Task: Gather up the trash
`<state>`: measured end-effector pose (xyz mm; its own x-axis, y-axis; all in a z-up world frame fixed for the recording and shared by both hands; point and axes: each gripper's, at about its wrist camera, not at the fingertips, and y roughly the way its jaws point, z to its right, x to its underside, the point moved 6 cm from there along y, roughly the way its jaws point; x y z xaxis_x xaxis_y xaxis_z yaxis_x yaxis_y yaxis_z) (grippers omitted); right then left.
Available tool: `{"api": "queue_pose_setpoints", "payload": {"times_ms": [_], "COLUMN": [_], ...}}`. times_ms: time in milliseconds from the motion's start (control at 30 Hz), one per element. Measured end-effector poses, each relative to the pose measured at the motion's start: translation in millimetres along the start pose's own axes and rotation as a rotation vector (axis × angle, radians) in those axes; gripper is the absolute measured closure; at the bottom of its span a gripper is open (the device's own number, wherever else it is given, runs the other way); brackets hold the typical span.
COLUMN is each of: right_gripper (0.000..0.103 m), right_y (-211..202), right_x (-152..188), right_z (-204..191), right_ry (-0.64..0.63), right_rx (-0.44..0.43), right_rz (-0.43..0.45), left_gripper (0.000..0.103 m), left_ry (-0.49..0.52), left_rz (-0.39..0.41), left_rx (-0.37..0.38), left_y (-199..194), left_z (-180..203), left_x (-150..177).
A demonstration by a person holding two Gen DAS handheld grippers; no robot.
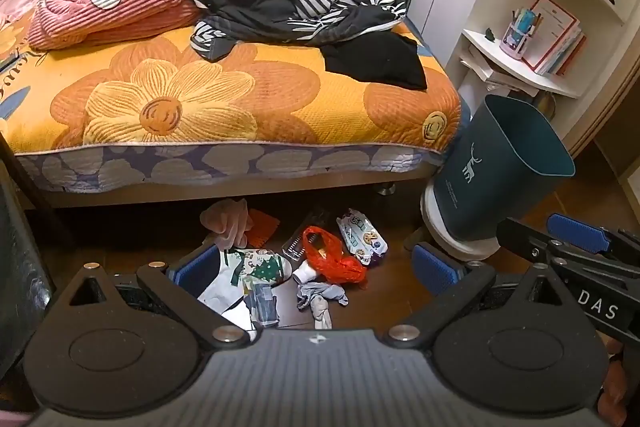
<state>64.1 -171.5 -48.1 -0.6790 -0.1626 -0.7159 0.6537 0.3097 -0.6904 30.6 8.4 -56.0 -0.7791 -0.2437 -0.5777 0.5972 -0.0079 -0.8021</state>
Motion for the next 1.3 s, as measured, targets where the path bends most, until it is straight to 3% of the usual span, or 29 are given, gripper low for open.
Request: {"api": "queue_pose_setpoints", "payload": {"times_ms": [1300], "right_gripper": [0.039], "right_y": [-2.4], "right_x": [1.2], "right_z": [-0.1], "right_ry": [0.008], "right_rx": [0.000], "right_rz": [-0.004], "left_gripper": [0.000], "left_ry": [-0.011], "left_rz": [0.020], "left_rx": [0.004], "left_y": [-3.7], "left_z": [2.8], "left_x": [-1.8]}}
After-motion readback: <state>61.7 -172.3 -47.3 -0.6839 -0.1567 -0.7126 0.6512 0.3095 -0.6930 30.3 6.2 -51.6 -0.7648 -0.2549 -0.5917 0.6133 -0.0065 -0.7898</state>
